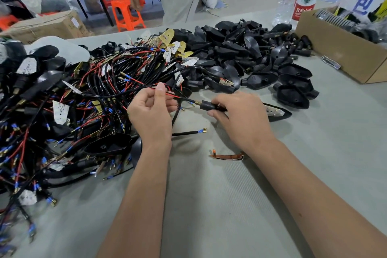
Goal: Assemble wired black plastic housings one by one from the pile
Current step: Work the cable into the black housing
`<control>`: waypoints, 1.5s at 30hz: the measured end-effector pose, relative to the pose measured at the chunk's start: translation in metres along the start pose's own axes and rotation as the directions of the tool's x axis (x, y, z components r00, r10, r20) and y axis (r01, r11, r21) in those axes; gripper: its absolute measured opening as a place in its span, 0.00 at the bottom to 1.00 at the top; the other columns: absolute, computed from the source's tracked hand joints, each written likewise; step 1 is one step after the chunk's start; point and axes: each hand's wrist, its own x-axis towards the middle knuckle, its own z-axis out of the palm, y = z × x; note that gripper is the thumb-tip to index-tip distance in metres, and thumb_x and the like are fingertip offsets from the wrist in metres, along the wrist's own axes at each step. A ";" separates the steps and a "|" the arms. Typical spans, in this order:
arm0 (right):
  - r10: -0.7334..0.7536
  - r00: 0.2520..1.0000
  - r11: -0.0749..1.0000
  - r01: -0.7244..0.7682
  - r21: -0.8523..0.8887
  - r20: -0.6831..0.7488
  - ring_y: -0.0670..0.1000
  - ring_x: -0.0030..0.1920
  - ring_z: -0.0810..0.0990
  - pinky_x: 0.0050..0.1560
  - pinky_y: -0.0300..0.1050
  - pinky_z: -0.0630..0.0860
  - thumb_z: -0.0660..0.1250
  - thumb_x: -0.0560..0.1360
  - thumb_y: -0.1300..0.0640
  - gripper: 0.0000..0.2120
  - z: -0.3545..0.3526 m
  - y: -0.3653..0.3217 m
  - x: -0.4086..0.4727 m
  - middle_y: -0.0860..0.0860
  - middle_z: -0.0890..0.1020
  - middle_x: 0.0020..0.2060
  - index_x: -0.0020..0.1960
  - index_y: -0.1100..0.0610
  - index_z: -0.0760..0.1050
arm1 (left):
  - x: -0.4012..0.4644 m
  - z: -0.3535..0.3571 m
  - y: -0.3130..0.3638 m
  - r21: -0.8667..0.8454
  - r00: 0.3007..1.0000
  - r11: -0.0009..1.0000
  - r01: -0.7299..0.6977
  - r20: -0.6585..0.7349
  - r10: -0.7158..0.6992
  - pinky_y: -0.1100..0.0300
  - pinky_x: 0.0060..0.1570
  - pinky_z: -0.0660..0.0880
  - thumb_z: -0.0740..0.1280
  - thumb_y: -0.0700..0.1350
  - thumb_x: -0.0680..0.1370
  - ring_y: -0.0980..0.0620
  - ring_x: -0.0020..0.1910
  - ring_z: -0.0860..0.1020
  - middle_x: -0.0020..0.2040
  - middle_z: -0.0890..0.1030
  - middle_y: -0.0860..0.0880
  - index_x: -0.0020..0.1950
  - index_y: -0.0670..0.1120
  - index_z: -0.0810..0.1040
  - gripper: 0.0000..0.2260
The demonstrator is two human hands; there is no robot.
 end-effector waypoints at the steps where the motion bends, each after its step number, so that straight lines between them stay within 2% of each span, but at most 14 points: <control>1: 0.009 1.000 1.000 -0.009 -0.008 0.000 0.55 0.47 0.78 0.48 0.53 0.72 0.72 0.77 0.47 0.09 0.000 0.000 0.000 0.48 0.85 0.42 0.52 0.51 0.83 | 0.000 0.000 0.000 0.017 1.000 1.000 -0.021 -0.003 0.021 0.61 0.32 0.78 0.69 0.45 0.82 0.50 0.31 0.82 0.34 0.84 0.46 0.42 0.40 0.81 0.12; 9: 0.046 0.991 0.985 -0.066 -0.160 -0.125 0.56 0.55 0.74 0.56 0.54 0.64 0.77 0.72 0.45 0.09 -0.003 -0.004 -0.001 0.46 0.83 0.43 0.49 0.48 0.86 | 0.003 -0.002 0.004 0.059 0.990 0.992 -0.110 -0.083 0.115 0.60 0.31 0.78 0.69 0.45 0.82 0.51 0.30 0.82 0.34 0.84 0.44 0.44 0.37 0.80 0.12; 16: 0.065 0.992 0.992 -0.077 -0.101 -0.111 0.55 0.58 0.73 0.58 0.54 0.59 0.78 0.71 0.44 0.10 -0.001 0.005 0.000 0.45 0.82 0.47 0.50 0.45 0.87 | 0.010 -0.008 0.007 0.045 0.984 0.993 -0.112 -0.133 0.117 0.61 0.33 0.78 0.69 0.45 0.82 0.51 0.31 0.83 0.34 0.84 0.47 0.44 0.38 0.81 0.12; 23: 0.114 0.990 0.993 -0.116 -0.015 -0.088 0.52 0.58 0.72 0.57 0.51 0.60 0.78 0.69 0.42 0.12 -0.002 0.019 0.000 0.43 0.81 0.48 0.51 0.43 0.86 | 0.018 -0.019 0.010 -0.061 0.973 0.996 -0.069 -0.226 0.054 0.61 0.34 0.78 0.69 0.44 0.82 0.52 0.31 0.82 0.32 0.83 0.50 0.41 0.43 0.79 0.10; 26: 0.114 0.993 0.991 -0.112 0.069 -0.021 0.50 0.53 0.73 0.57 0.53 0.70 0.78 0.72 0.44 0.11 0.000 0.020 0.001 0.44 0.81 0.46 0.53 0.45 0.85 | 0.016 -0.017 0.010 -0.050 0.960 0.996 -0.076 -0.272 0.060 0.60 0.35 0.78 0.68 0.43 0.82 0.52 0.31 0.82 0.33 0.83 0.50 0.44 0.42 0.77 0.08; 28: 0.127 0.992 0.984 -0.126 0.126 0.002 0.49 0.52 0.76 0.57 0.55 0.74 0.79 0.71 0.46 0.14 0.000 0.021 0.001 0.44 0.82 0.46 0.55 0.47 0.83 | 0.012 -0.016 0.012 -0.023 0.915 0.993 -0.119 -0.391 0.101 0.60 0.36 0.79 0.69 0.42 0.81 0.55 0.33 0.82 0.39 0.82 0.49 0.48 0.44 0.73 0.06; 30: 0.155 0.988 0.977 -0.155 0.144 0.012 0.50 0.54 0.76 0.59 0.55 0.74 0.80 0.70 0.46 0.19 -0.001 0.023 0.001 0.44 0.83 0.48 0.58 0.47 0.81 | 0.010 -0.018 0.014 0.064 0.828 0.987 -0.148 -0.538 0.159 0.63 0.42 0.77 0.70 0.43 0.79 0.61 0.35 0.76 0.46 0.76 0.48 0.51 0.44 0.67 0.12; 33: 0.155 0.988 0.974 -0.156 0.164 0.019 0.52 0.58 0.76 0.61 0.57 0.73 0.81 0.67 0.43 0.24 -0.006 0.026 0.002 0.44 0.82 0.51 0.60 0.47 0.81 | 0.007 -0.022 0.018 0.293 0.722 0.937 -0.192 -0.605 0.337 0.62 0.51 0.72 0.70 0.45 0.76 0.54 0.44 0.68 0.51 0.68 0.46 0.53 0.44 0.61 0.18; 34: 0.153 0.988 0.977 -0.153 0.147 0.013 0.51 0.59 0.75 0.62 0.58 0.72 0.81 0.66 0.41 0.26 -0.008 0.027 0.002 0.43 0.82 0.52 0.61 0.46 0.81 | 0.005 -0.022 0.020 0.371 0.698 0.895 -0.247 -0.573 0.430 0.60 0.52 0.70 0.69 0.45 0.76 0.50 0.46 0.67 0.51 0.67 0.46 0.52 0.43 0.62 0.16; 36: 0.159 0.987 0.980 -0.160 0.118 0.018 0.50 0.62 0.74 0.64 0.59 0.69 0.80 0.64 0.36 0.30 -0.015 0.033 0.001 0.41 0.81 0.55 0.63 0.42 0.79 | -0.003 -0.017 0.023 0.449 0.676 0.781 -0.435 -0.411 0.612 0.53 0.46 0.71 0.68 0.41 0.76 0.45 0.43 0.69 0.48 0.69 0.44 0.50 0.42 0.67 0.11; 37: 0.169 0.985 0.977 -0.173 0.122 0.044 0.49 0.63 0.73 0.65 0.59 0.68 0.80 0.63 0.35 0.32 -0.018 0.038 0.000 0.40 0.80 0.56 0.64 0.41 0.79 | -0.007 -0.011 0.024 0.428 0.686 0.729 -0.534 -0.286 0.669 0.49 0.41 0.71 0.68 0.38 0.76 0.43 0.39 0.70 0.45 0.71 0.44 0.49 0.43 0.68 0.08; 39: 0.186 0.971 0.968 -0.208 0.144 0.149 0.50 0.63 0.72 0.67 0.59 0.69 0.80 0.61 0.33 0.34 -0.025 0.049 0.000 0.41 0.79 0.58 0.64 0.41 0.78 | -0.015 0.002 0.024 0.364 0.723 0.666 -0.651 0.033 0.690 0.51 0.35 0.70 0.67 0.36 0.77 0.45 0.35 0.71 0.41 0.73 0.47 0.46 0.47 0.70 0.08; 42: 0.147 0.955 0.968 -0.193 0.163 0.258 0.48 0.59 0.73 0.65 0.52 0.70 0.82 0.61 0.36 0.31 -0.030 0.060 0.001 0.43 0.79 0.54 0.61 0.44 0.81 | -0.021 0.018 0.014 0.324 0.682 0.626 -0.710 0.537 0.496 0.52 0.41 0.74 0.70 0.38 0.76 0.51 0.40 0.74 0.41 0.76 0.51 0.46 0.45 0.76 0.04; 45: 0.107 0.959 0.962 -0.167 0.217 0.263 0.40 0.51 0.74 0.56 0.43 0.70 0.84 0.62 0.43 0.25 -0.033 0.064 0.002 0.39 0.79 0.48 0.57 0.46 0.83 | -0.015 0.027 0.001 0.389 0.605 0.636 -0.666 0.781 0.156 0.52 0.52 0.75 0.75 0.48 0.73 0.54 0.47 0.76 0.47 0.79 0.53 0.55 0.48 0.81 0.12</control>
